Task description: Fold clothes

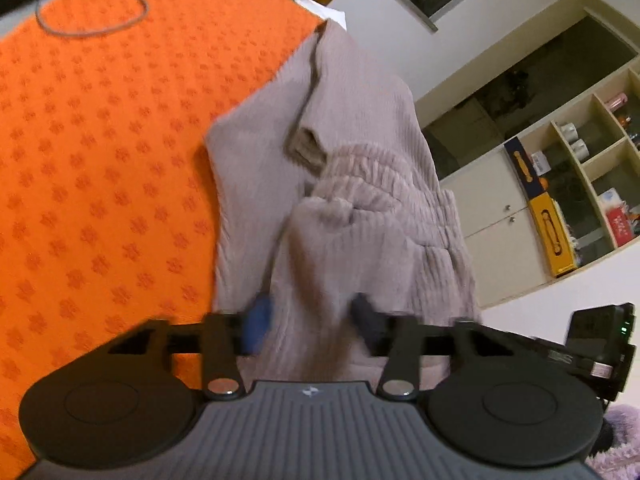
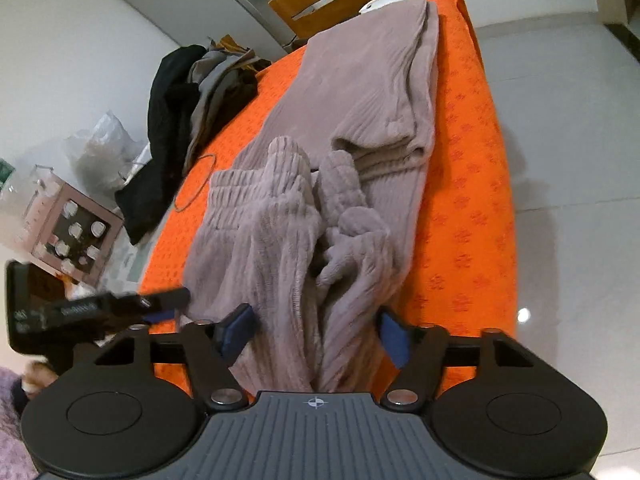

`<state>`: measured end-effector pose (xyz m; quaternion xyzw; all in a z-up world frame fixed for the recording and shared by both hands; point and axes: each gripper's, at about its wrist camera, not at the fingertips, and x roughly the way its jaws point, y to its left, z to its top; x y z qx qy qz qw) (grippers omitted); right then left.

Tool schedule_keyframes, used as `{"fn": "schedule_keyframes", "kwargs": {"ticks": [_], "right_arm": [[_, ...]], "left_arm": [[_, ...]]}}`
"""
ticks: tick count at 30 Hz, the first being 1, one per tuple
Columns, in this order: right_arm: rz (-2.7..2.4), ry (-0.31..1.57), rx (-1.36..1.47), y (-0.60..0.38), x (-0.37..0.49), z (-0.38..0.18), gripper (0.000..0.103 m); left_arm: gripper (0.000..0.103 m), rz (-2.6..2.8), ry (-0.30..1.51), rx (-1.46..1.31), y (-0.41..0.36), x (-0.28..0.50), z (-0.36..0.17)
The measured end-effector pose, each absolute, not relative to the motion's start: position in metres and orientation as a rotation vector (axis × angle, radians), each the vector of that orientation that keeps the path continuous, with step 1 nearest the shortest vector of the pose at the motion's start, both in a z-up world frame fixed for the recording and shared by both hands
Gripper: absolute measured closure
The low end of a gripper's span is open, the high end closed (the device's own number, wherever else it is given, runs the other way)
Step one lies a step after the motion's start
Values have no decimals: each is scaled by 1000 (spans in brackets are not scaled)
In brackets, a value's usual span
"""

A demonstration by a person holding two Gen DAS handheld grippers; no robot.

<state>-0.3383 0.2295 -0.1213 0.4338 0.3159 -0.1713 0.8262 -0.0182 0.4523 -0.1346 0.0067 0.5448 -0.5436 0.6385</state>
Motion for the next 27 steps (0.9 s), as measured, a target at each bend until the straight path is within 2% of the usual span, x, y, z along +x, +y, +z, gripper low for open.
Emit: {"fn": "schedule_keyframes", "kwargs": {"ticks": [1, 4, 11, 15, 19, 24, 27], "right_arm": [[-366, 676, 940, 228, -337, -123, 68], [-372, 679, 991, 225, -338, -121, 79], [-361, 669, 1131, 223, -349, -99, 82], [-391, 756, 1116, 228, -343, -112, 81], [-403, 780, 1045, 235, -338, -122, 75], [-397, 814, 839, 242, -338, -92, 68], [-414, 790, 675, 247, -339, -67, 50]], "left_arm": [[78, -1240, 1241, 13, 452, -19, -132], [86, -1238, 1236, 5, 452, -23, -122], [87, -1240, 1227, 60, 455, -33, -86], [87, -1189, 1269, 151, 449, -37, -107], [83, -1140, 1296, 150, 441, -35, -129], [77, -1211, 1180, 199, 444, -39, -106], [67, -1258, 1090, 181, 444, -35, -88]]}}
